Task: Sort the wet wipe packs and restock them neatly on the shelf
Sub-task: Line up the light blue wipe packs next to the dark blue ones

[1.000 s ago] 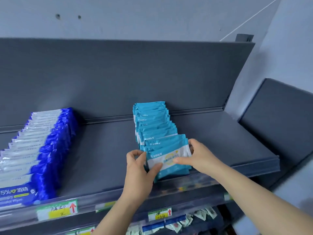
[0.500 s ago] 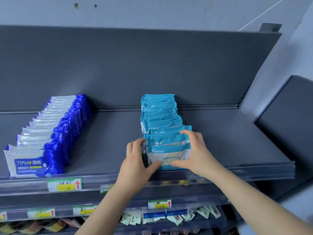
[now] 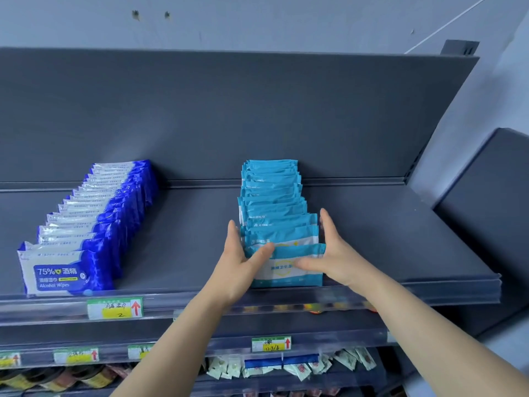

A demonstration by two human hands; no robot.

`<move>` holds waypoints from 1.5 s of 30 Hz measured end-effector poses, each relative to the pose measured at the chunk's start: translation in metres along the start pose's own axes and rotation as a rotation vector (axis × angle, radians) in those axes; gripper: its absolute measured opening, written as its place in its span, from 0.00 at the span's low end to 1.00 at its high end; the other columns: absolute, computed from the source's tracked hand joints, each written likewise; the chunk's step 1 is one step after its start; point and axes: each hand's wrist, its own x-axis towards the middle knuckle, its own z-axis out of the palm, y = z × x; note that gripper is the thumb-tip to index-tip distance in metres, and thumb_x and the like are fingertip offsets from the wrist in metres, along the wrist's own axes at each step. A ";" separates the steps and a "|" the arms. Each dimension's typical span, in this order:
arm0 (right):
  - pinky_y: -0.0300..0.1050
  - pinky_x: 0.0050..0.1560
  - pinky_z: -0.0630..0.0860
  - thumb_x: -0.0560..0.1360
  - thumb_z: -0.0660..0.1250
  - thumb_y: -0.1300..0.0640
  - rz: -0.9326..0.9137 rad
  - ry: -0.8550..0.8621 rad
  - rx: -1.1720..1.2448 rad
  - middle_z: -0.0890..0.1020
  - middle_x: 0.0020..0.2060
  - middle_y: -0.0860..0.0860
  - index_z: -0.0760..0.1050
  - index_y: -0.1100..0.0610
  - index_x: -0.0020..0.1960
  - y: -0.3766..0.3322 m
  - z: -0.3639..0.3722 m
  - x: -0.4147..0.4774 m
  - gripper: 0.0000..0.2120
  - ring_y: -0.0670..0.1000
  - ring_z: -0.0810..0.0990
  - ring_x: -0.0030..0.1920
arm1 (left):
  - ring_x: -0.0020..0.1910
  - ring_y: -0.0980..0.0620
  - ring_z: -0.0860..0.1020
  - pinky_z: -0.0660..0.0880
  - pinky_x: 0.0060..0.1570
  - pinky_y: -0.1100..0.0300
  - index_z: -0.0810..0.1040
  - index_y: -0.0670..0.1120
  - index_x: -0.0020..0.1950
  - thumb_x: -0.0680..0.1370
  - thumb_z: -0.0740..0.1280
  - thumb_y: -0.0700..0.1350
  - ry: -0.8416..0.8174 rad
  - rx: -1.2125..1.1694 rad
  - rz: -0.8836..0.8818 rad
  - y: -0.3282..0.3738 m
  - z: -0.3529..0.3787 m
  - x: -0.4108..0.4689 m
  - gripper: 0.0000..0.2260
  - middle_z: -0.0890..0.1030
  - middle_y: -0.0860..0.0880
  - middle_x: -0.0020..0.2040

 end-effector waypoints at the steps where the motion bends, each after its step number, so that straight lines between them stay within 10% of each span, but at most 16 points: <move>1: 0.40 0.63 0.67 0.69 0.76 0.55 0.009 -0.004 0.014 0.61 0.68 0.34 0.35 0.40 0.76 -0.001 0.000 0.002 0.56 0.42 0.67 0.68 | 0.49 0.74 0.77 0.75 0.45 0.73 0.60 0.65 0.52 0.79 0.65 0.50 0.012 -0.022 -0.006 0.001 0.002 0.005 0.14 0.77 0.72 0.50; 6: 0.43 0.60 0.76 0.70 0.73 0.64 -0.068 -0.083 0.138 0.78 0.59 0.37 0.52 0.37 0.73 0.000 0.011 0.010 0.45 0.39 0.78 0.59 | 0.53 0.62 0.80 0.76 0.58 0.58 0.67 0.57 0.65 0.78 0.64 0.56 0.092 -0.053 -0.043 -0.005 0.010 0.024 0.17 0.79 0.61 0.57; 11: 0.36 0.57 0.71 0.75 0.67 0.60 -0.055 -0.050 0.251 0.70 0.65 0.35 0.51 0.32 0.69 -0.001 0.000 0.010 0.36 0.34 0.73 0.60 | 0.64 0.56 0.71 0.69 0.64 0.55 0.66 0.56 0.63 0.77 0.64 0.59 0.203 0.088 -0.010 -0.010 0.007 0.033 0.17 0.71 0.59 0.62; 15: 0.46 0.71 0.59 0.78 0.61 0.50 -0.020 0.078 0.356 0.55 0.74 0.40 0.39 0.44 0.78 -0.007 -0.003 0.028 0.38 0.45 0.60 0.73 | 0.76 0.52 0.57 0.58 0.73 0.50 0.48 0.49 0.79 0.76 0.62 0.62 0.302 -0.029 -0.163 -0.005 -0.003 0.050 0.39 0.53 0.52 0.78; 23: 0.52 0.65 0.72 0.80 0.53 0.42 0.075 -0.071 0.499 0.79 0.61 0.42 0.71 0.42 0.67 -0.004 0.004 0.052 0.18 0.45 0.78 0.61 | 0.52 0.50 0.83 0.78 0.55 0.47 0.65 0.54 0.71 0.78 0.59 0.60 0.132 -0.304 -0.299 -0.010 -0.004 0.076 0.23 0.79 0.50 0.61; 30: 0.52 0.75 0.54 0.79 0.55 0.41 0.102 0.155 0.482 0.52 0.77 0.43 0.48 0.47 0.78 -0.011 -0.011 0.074 0.32 0.47 0.53 0.76 | 0.72 0.53 0.65 0.60 0.71 0.52 0.59 0.49 0.76 0.79 0.56 0.61 0.185 -0.226 -0.215 0.002 -0.023 0.086 0.28 0.62 0.55 0.75; 33: 0.51 0.72 0.61 0.79 0.54 0.41 0.147 0.116 0.473 0.71 0.66 0.42 0.64 0.50 0.74 -0.018 -0.018 0.091 0.26 0.47 0.67 0.69 | 0.70 0.50 0.70 0.64 0.70 0.49 0.60 0.50 0.76 0.72 0.60 0.67 0.107 -0.279 -0.300 0.003 -0.026 0.102 0.37 0.65 0.53 0.75; 37: 0.50 0.52 0.79 0.81 0.54 0.44 0.175 -0.084 0.584 0.84 0.55 0.51 0.77 0.53 0.62 -0.026 -0.014 0.098 0.20 0.53 0.83 0.54 | 0.53 0.46 0.83 0.77 0.58 0.47 0.77 0.47 0.64 0.81 0.55 0.59 0.007 -0.343 -0.372 0.002 -0.019 0.106 0.22 0.83 0.47 0.56; 45: 0.53 0.76 0.52 0.79 0.58 0.43 0.153 0.176 0.469 0.51 0.78 0.46 0.44 0.49 0.79 -0.019 -0.027 0.139 0.35 0.49 0.53 0.77 | 0.72 0.53 0.65 0.59 0.73 0.51 0.56 0.51 0.77 0.76 0.57 0.64 0.121 -0.160 -0.267 -0.001 -0.037 0.138 0.33 0.63 0.59 0.72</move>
